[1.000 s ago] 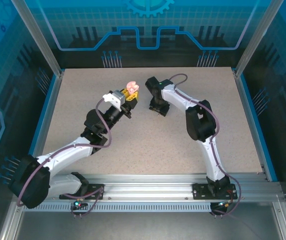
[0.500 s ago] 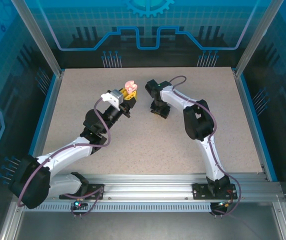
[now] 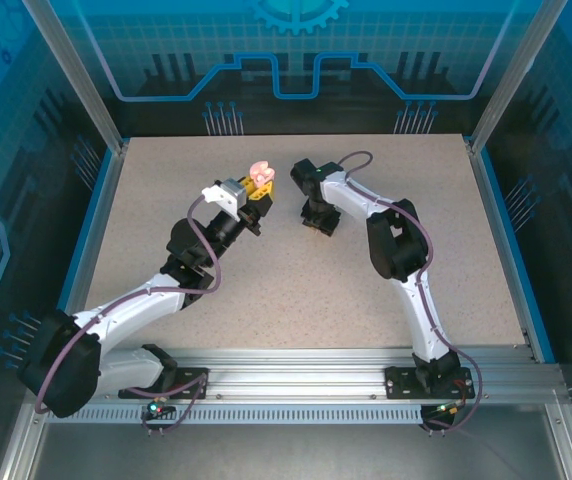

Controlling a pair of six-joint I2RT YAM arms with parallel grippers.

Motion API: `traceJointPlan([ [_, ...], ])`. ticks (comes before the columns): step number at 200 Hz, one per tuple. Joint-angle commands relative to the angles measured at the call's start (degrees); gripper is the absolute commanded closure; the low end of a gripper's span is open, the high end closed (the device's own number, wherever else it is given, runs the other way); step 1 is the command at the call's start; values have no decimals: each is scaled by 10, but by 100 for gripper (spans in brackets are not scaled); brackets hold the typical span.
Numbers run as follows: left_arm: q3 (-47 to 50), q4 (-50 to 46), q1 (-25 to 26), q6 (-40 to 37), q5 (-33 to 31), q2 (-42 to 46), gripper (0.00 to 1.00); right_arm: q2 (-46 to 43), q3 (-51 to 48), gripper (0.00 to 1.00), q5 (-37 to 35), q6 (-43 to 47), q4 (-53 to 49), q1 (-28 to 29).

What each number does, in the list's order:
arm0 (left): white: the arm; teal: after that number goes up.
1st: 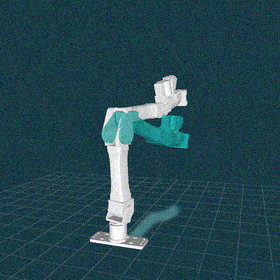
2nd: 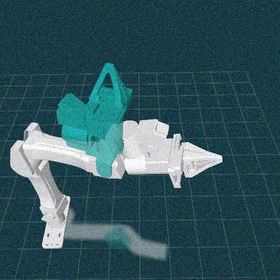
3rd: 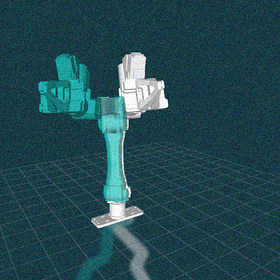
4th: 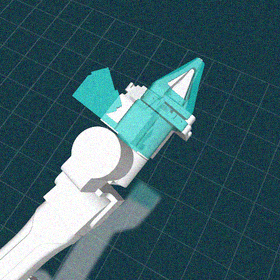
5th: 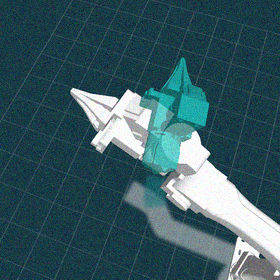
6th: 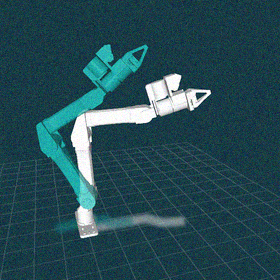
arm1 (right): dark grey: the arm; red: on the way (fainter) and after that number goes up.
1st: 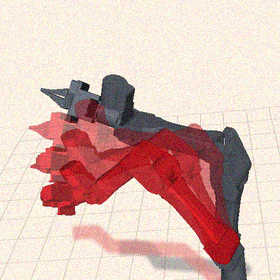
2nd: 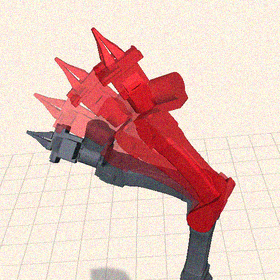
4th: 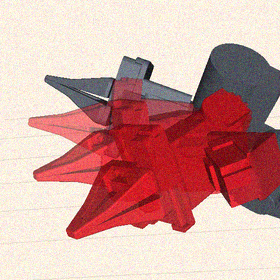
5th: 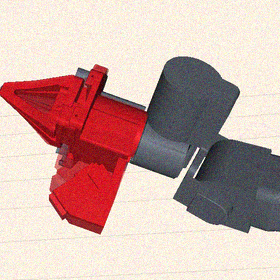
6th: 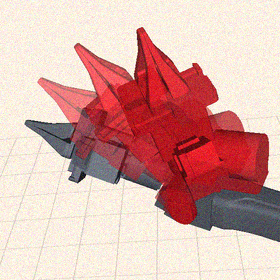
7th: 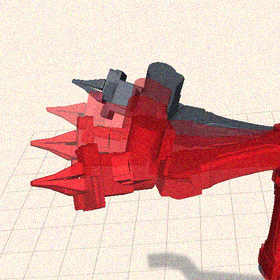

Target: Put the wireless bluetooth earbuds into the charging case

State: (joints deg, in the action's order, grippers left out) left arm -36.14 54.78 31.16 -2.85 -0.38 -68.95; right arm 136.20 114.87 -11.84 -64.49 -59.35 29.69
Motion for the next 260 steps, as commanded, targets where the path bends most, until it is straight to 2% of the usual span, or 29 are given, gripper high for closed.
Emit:
traceJointPlan([
  [1,-7,29,-6,14,9,-4,100,15,9,65,-25,6,-11,-13],
  [72,-13,26,-6,21,14,-11,100,13,-2,67,-10,15,6,-18],
  [156,-16,28,-6,24,15,-16,100,7,-1,63,16,-1,20,-5],
  [260,-18,29,-6,23,15,-19,100,14,14,70,25,-7,16,6],
])
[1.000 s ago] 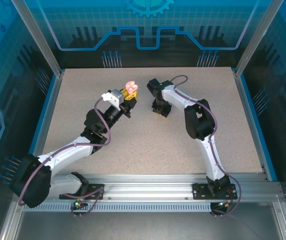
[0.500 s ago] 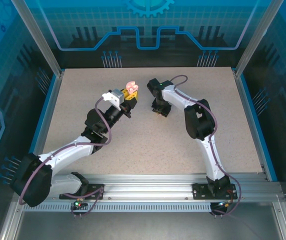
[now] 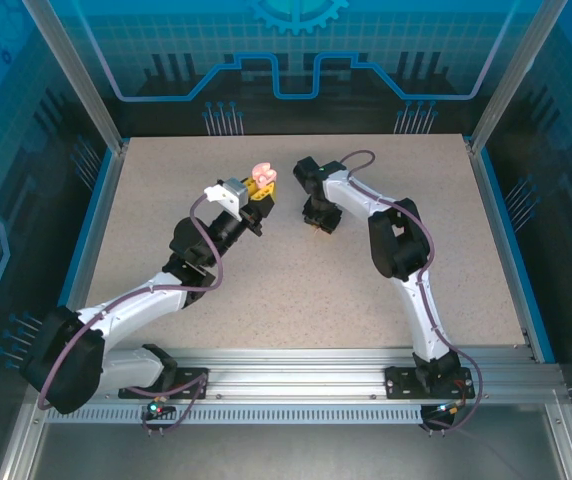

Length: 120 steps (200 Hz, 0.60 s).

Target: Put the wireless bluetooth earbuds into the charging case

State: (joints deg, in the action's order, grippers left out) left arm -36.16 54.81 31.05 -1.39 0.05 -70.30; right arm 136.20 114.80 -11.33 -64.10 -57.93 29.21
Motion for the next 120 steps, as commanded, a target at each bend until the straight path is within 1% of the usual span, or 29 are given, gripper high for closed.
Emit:
traceJointPlan([
  [1,-18,29,-5,8,11,-6,100,14,15,70,20,-11,2,11],
  [60,-17,29,-5,9,12,-5,100,19,12,74,23,-10,5,11],
  [79,-17,28,-5,9,12,-5,100,18,9,80,21,-6,6,11],
  [93,-17,28,-5,9,12,-5,100,14,5,81,21,-2,10,10],
  [120,-17,27,-5,9,13,-4,100,7,-3,88,20,10,21,8],
])
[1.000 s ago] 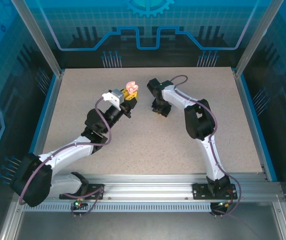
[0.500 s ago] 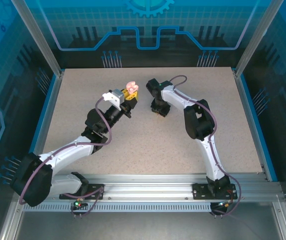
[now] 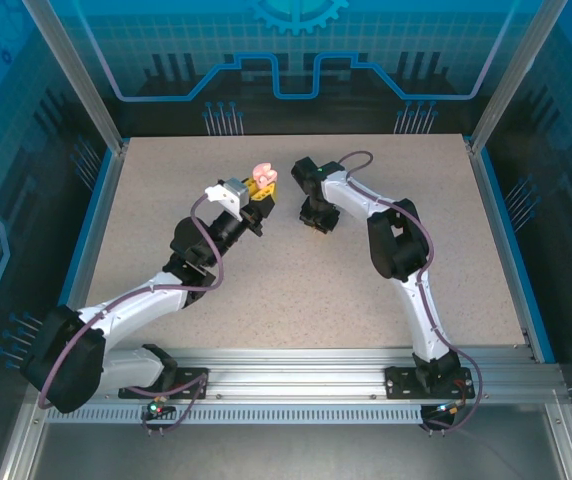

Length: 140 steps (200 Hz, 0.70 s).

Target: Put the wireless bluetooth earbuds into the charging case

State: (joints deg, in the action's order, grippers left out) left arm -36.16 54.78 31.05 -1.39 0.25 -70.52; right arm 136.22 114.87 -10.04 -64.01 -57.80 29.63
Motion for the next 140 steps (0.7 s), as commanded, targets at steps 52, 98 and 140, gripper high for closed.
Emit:
traceJointPlan([
  [52,-17,23,-5,8,13,1,100,-53,-54,90,-8,44,79,7],
  [98,-19,18,-5,5,17,5,100,-148,-125,90,-35,81,128,7],
  [140,-22,12,-5,4,32,5,100,-263,-183,90,-53,127,160,8],
])
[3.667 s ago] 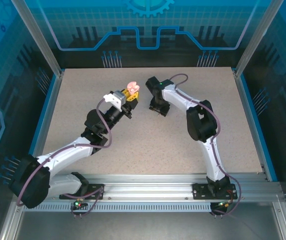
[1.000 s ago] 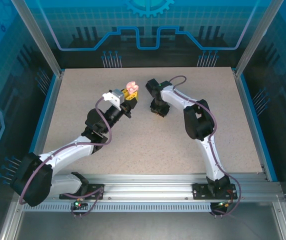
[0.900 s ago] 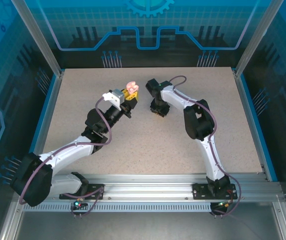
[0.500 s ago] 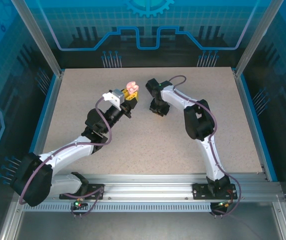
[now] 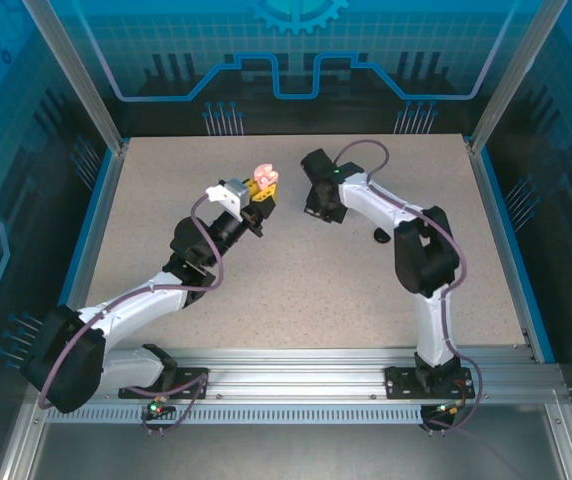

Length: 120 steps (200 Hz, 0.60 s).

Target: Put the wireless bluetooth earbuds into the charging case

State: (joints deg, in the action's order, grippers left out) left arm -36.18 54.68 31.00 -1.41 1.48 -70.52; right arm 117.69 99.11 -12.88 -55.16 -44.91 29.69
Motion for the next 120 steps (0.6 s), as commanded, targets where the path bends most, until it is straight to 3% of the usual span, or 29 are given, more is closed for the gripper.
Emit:
traceJointPlan([
  [1,-21,13,-4,4,20,5,100,-82,-26,90,-25,40,32,7],
  [57,-26,2,-2,-9,67,5,100,-258,-65,88,-26,132,74,13],
  [120,-40,-26,32,-60,102,0,100,-387,-43,86,12,233,102,45],
])
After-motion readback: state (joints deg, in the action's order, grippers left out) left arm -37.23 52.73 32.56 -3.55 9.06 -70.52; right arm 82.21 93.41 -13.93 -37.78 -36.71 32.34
